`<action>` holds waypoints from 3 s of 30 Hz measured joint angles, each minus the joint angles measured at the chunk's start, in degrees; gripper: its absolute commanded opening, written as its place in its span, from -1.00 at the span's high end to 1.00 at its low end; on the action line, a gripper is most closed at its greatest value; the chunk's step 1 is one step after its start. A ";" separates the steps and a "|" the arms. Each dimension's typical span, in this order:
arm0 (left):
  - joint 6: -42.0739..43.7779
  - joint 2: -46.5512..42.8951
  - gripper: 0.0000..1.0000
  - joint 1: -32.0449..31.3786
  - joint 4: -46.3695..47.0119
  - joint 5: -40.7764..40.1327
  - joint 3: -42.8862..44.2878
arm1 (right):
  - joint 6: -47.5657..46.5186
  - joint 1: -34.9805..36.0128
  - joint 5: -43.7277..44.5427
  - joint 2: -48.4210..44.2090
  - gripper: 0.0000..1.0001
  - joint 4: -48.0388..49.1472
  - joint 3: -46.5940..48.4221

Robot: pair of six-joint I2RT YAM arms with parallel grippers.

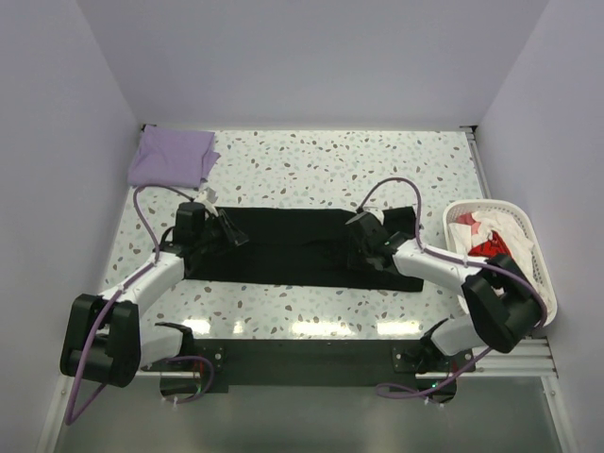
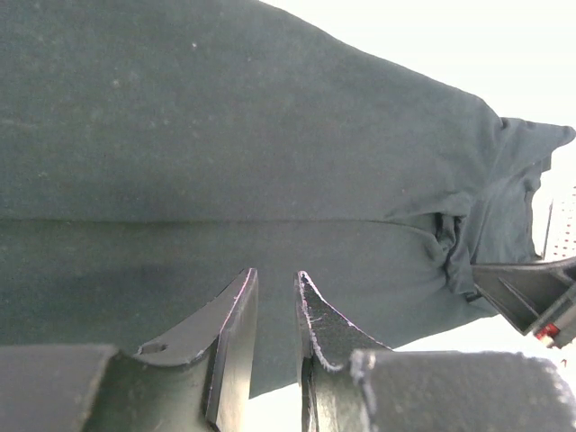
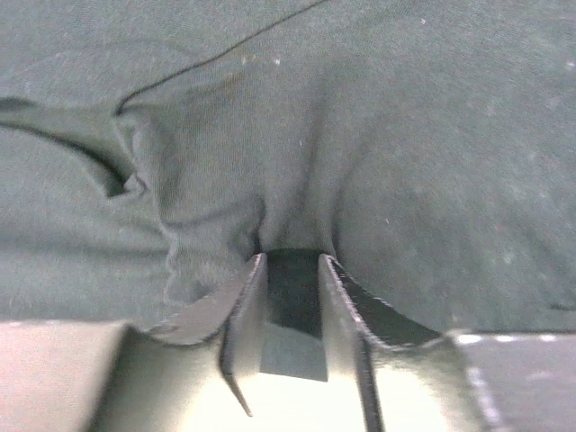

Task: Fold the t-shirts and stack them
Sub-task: Fold the tshirt

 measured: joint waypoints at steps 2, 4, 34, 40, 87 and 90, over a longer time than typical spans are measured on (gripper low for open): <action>-0.17 0.00 0.46 0.00 0.20 -0.35 0.00 | -0.04 0.00 0.04 -1.73 0.25 -1.40 0.02; -0.17 0.00 0.46 0.00 0.24 -0.66 0.00 | 0.07 0.00 0.39 -3.69 0.25 -2.69 0.13; -1.70 1.75 1.00 -10.73 4.09 -17.90 -8.24 | 3.10 -19.17 -3.28 13.42 0.27 -0.13 13.03; -3.89 1.42 1.00 -16.57 3.50 -17.99 -8.31 | -0.59 -19.91 -2.84 29.62 0.26 -4.59 34.56; -0.76 15.61 0.76 -40.22 -4.22 -19.39 24.44 | -18.29 -17.73 -12.96 57.13 -0.49 -17.25 87.52; 0.17 11.89 0.85 -40.35 -5.79 -20.96 21.33 | -16.85 -17.75 -11.96 49.64 -0.18 -16.17 80.61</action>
